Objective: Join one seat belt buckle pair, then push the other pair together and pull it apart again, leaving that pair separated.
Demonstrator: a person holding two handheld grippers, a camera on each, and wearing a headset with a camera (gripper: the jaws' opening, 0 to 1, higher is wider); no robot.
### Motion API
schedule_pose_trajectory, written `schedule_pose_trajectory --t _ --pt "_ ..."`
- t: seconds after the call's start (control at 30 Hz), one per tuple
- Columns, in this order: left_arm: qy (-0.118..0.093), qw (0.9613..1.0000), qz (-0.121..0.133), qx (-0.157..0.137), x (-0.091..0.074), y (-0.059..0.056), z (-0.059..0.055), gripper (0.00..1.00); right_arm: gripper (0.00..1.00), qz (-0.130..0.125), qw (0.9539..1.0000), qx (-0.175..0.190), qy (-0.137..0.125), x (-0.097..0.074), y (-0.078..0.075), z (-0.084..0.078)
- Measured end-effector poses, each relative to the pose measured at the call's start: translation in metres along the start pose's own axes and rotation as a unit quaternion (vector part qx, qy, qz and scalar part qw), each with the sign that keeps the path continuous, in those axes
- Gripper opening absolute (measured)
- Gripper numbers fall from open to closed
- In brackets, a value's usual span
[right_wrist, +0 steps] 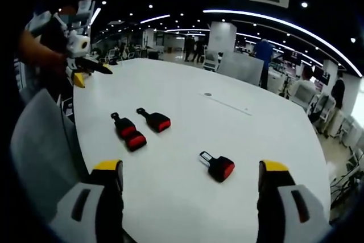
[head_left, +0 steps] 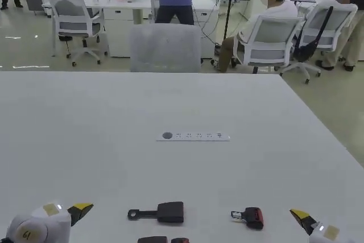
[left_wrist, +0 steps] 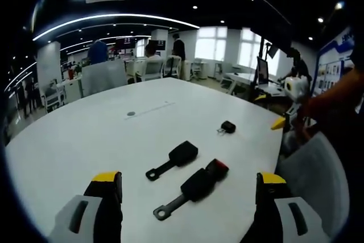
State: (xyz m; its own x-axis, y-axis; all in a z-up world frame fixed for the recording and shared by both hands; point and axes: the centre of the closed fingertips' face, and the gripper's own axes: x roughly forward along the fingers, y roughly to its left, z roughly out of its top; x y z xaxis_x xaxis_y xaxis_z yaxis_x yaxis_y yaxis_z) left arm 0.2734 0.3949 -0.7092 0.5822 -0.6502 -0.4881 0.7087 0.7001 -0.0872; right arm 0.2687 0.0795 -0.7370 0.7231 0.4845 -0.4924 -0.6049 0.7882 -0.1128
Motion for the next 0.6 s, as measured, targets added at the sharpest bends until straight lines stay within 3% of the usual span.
schedule_pose_trajectory --t 0.6 --pt "-0.006 1.0 -0.006 0.003 -0.0002 -0.0026 0.0046 1.0 1.0 -0.023 0.9996 0.017 -0.007 -0.0051 -0.0054 -0.0004"
